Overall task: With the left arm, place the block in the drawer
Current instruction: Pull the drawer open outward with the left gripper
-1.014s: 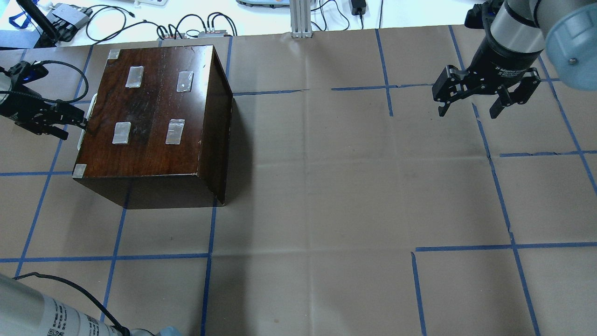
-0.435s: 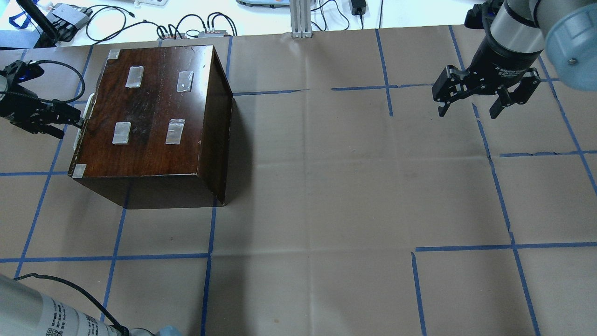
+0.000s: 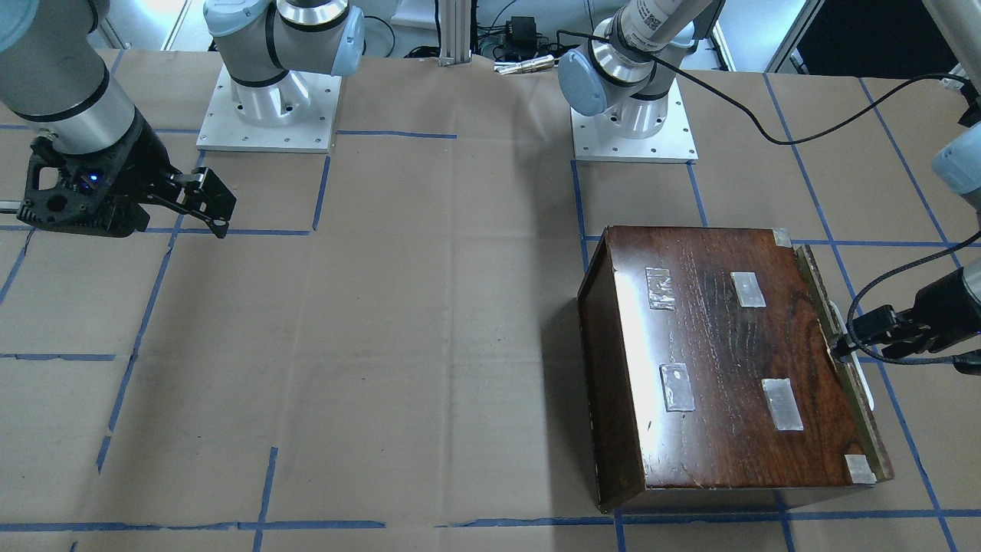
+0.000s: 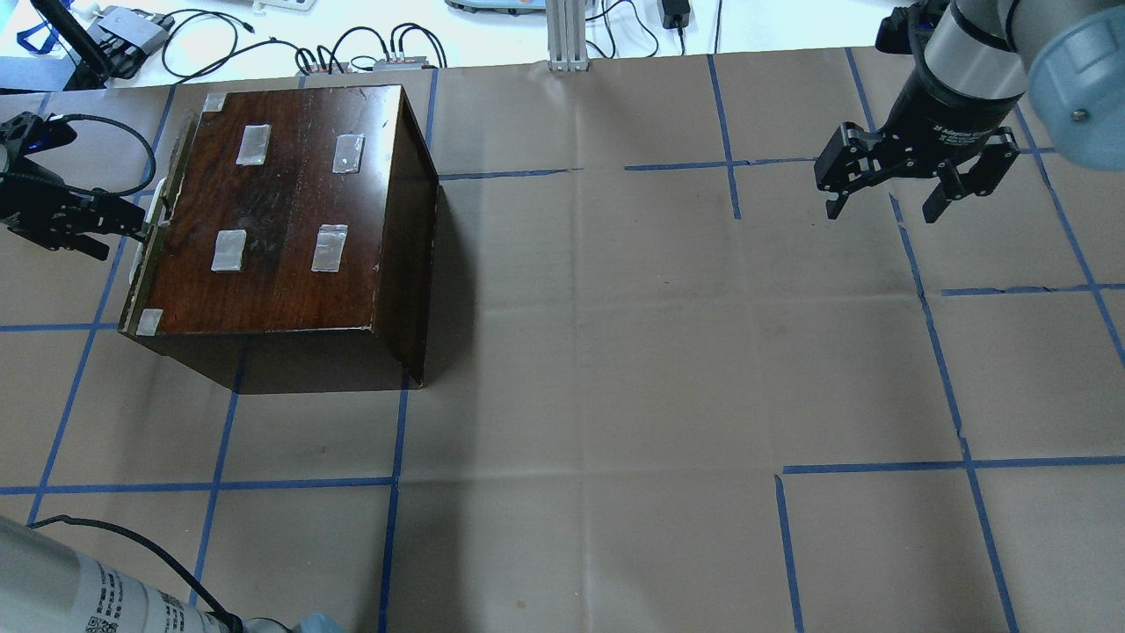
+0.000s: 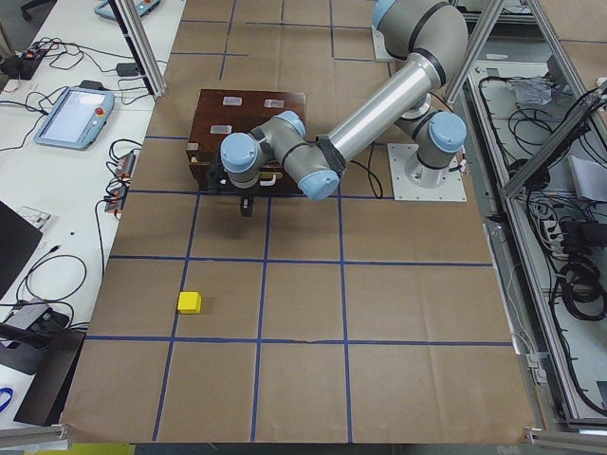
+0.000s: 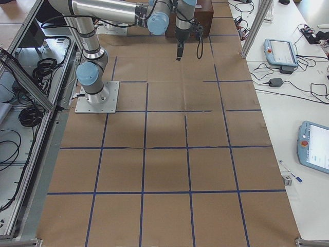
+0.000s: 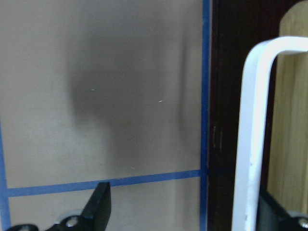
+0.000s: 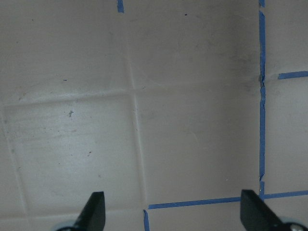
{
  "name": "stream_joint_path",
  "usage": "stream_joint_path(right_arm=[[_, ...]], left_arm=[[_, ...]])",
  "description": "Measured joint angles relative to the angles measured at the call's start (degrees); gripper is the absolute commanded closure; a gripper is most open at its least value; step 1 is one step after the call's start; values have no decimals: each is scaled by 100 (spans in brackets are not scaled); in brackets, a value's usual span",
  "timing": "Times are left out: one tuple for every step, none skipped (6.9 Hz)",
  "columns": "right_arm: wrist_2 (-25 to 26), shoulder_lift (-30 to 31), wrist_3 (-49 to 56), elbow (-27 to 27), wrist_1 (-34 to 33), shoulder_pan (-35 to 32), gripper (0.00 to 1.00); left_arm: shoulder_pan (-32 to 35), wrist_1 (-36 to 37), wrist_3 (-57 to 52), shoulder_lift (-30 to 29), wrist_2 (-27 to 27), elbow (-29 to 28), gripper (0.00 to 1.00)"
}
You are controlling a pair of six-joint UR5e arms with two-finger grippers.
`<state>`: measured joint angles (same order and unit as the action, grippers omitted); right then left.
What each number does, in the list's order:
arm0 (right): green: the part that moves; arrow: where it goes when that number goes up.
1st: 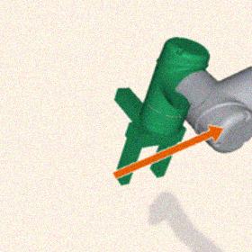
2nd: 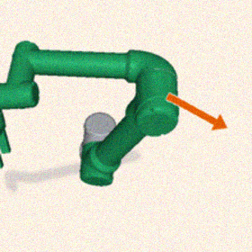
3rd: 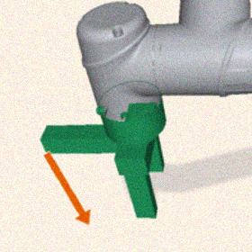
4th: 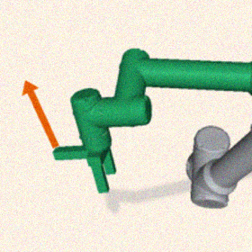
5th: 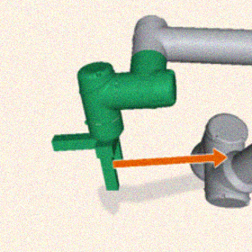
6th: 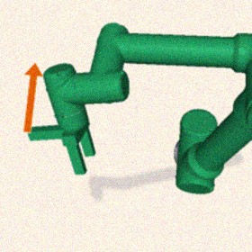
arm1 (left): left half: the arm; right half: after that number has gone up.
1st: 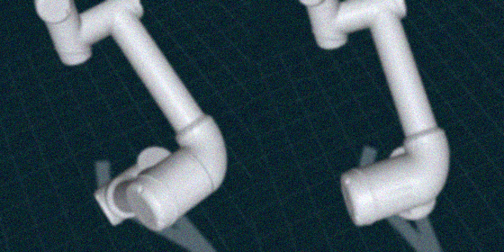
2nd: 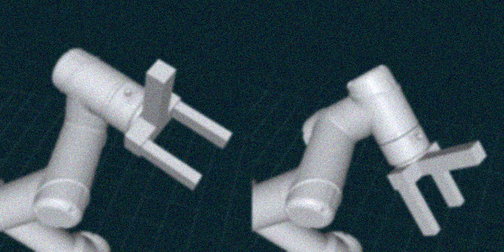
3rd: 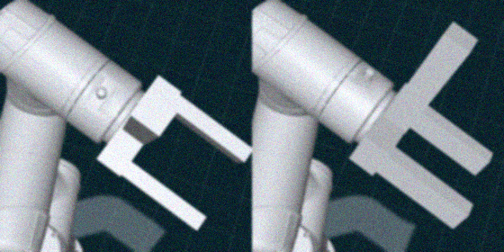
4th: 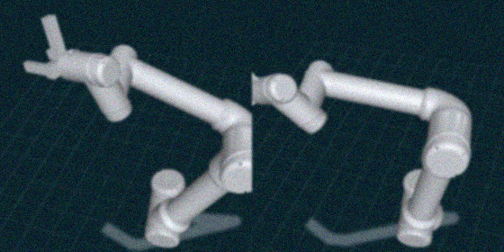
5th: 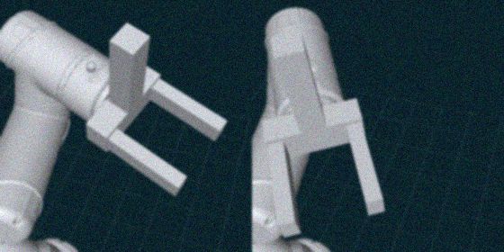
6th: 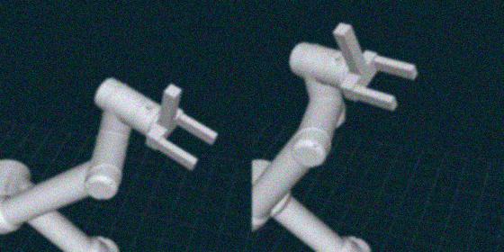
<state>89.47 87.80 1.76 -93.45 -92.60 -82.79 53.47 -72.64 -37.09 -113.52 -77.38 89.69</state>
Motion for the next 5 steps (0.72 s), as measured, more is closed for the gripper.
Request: stream_joint_path(right_arm=[[0,0,0,-1,-2,0,0],[0,0,0,-2,-3,0,0],[0,0,0,-4,-4,0,0],[0,0,0,-6,-4,0,0],[0,0,0,-5,-4,0,0]], left_arm=[[-36,23,0,-3,-27,-1,2],[-106,34,0,-3,-37,-3,2],[-171,55,0,-3,-44,-4,2],[-204,99,0,-6,-83,-4,2],[-219,150,0,-9,-157,-4,2]])
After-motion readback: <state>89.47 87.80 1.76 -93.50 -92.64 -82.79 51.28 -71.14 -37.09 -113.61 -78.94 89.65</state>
